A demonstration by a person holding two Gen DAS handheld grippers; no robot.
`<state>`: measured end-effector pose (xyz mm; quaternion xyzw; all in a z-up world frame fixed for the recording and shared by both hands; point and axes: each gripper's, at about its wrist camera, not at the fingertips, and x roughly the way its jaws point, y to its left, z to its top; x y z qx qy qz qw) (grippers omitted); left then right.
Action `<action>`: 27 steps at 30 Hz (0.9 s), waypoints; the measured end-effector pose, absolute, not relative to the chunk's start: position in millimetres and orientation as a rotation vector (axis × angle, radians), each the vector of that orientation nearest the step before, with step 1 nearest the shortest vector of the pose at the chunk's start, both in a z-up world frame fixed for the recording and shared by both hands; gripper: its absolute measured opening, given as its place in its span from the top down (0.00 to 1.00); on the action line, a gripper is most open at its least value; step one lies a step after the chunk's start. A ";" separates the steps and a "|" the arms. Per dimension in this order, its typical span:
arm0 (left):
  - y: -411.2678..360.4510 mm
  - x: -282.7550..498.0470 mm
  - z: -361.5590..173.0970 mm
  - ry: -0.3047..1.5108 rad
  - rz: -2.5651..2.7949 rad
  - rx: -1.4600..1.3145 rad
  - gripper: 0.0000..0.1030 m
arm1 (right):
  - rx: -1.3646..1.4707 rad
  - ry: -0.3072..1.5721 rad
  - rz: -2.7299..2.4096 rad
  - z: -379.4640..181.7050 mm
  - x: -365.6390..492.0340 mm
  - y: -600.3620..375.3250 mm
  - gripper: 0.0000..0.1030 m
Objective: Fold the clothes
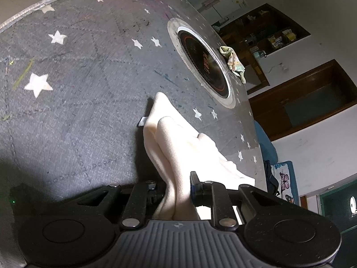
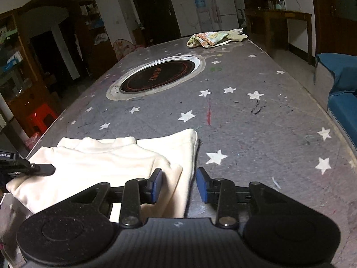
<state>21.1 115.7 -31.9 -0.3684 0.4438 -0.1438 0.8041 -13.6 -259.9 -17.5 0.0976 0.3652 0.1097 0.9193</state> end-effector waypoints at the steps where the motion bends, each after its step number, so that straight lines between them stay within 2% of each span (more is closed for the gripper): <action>1: 115.2 21.1 -31.4 0.949 -0.307 -0.782 0.80 | 0.201 0.751 0.232 -17.0 -14.1 -258.6 0.70; 5: 112.9 20.4 -29.3 0.945 -0.300 -0.758 0.80 | 0.205 0.752 0.249 -15.9 -14.5 -253.6 0.89; 27: 66.7 15.9 25.3 0.833 -0.370 -0.547 0.83 | 0.177 0.530 0.206 54.3 -49.3 -255.1 0.92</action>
